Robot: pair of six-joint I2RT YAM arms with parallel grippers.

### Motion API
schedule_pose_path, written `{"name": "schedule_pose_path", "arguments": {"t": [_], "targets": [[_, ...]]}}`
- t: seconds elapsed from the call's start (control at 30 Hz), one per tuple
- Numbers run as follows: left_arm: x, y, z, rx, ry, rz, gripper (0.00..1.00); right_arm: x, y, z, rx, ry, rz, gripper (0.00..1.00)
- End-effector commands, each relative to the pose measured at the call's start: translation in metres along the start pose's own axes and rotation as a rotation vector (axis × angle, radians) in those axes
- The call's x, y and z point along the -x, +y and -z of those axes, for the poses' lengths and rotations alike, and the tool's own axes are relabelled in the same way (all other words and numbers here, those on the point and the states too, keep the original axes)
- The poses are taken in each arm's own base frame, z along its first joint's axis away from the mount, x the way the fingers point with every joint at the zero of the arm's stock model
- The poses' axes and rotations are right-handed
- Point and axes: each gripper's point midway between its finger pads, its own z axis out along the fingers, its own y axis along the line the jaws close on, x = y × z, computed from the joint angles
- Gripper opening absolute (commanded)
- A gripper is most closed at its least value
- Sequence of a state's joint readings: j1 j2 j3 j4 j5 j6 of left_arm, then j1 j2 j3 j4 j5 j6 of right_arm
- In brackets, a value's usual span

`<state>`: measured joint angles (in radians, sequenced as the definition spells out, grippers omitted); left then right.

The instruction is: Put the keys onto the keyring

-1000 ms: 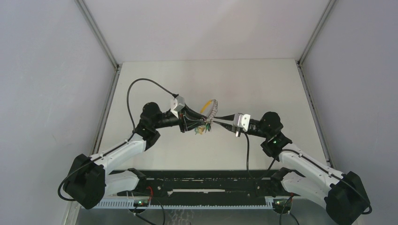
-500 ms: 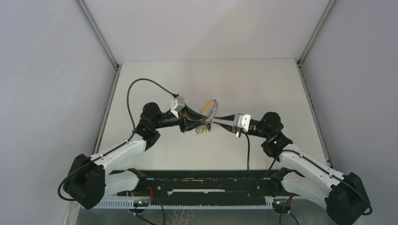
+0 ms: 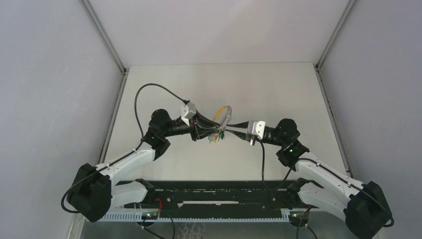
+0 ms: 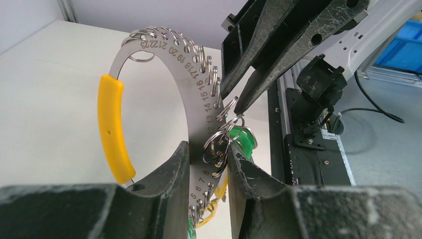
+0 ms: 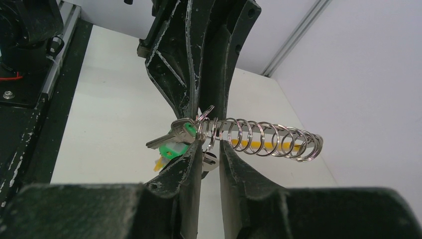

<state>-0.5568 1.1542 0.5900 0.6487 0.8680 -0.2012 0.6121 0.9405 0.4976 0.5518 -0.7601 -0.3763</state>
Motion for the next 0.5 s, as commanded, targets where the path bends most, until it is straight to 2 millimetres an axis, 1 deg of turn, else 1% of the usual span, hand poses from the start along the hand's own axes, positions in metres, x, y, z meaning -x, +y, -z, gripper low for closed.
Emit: {"name": "schedule_pose_path", "arguments": {"t": [0.0, 0.27, 0.47], "targets": [[0.0166, -0.0096, -0.0024, -0.038, -0.051, -0.058, 0.04, 0.0104, -0.0039, -0.0026, -0.016, -0.038, 0.003, 0.19], [0.017, -0.0131, -0.0029, -0.05, -0.052, -0.065, 0.04, 0.0075, -0.0031, -0.0045, -0.006, -0.03, -0.011, 0.18], [0.0176, -0.0154, -0.0034, -0.058, -0.052, -0.069, 0.04, 0.0051, -0.0026, -0.0065, 0.007, -0.021, -0.021, 0.14]]}}
